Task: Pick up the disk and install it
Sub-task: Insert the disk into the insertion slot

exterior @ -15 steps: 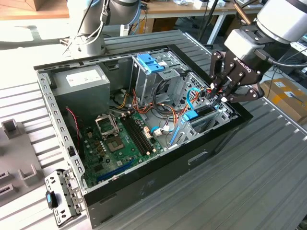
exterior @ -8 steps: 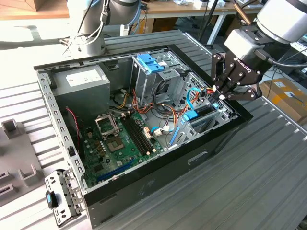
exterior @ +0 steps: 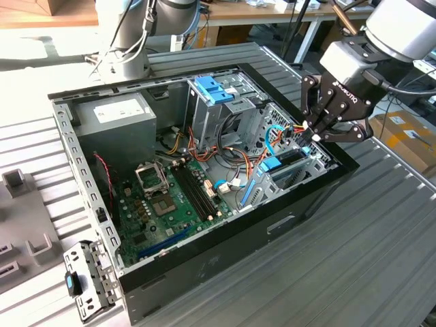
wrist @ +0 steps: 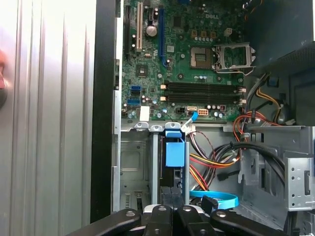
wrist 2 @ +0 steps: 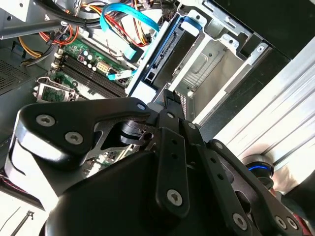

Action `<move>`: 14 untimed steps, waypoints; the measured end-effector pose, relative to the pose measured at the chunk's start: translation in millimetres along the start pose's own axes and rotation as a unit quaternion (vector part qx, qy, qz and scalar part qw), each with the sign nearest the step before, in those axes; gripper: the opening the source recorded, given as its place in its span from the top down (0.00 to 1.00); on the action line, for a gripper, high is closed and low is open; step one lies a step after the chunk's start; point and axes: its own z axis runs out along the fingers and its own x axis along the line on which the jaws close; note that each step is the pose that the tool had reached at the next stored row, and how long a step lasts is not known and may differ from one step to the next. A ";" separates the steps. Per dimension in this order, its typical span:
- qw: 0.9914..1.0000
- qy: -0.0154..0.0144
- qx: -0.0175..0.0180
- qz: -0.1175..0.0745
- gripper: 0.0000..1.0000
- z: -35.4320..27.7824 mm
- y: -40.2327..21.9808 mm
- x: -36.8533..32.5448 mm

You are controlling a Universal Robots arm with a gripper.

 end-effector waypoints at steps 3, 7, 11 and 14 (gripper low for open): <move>1.000 0.000 0.000 0.000 0.89 -0.2 -5.9 0.0; 1.000 0.000 0.000 0.000 0.89 -0.7 -16.5 0.0; 1.000 0.000 0.000 0.000 0.89 -0.9 -23.3 0.0; 1.000 0.001 0.000 0.000 0.89 0.0 -27.9 0.2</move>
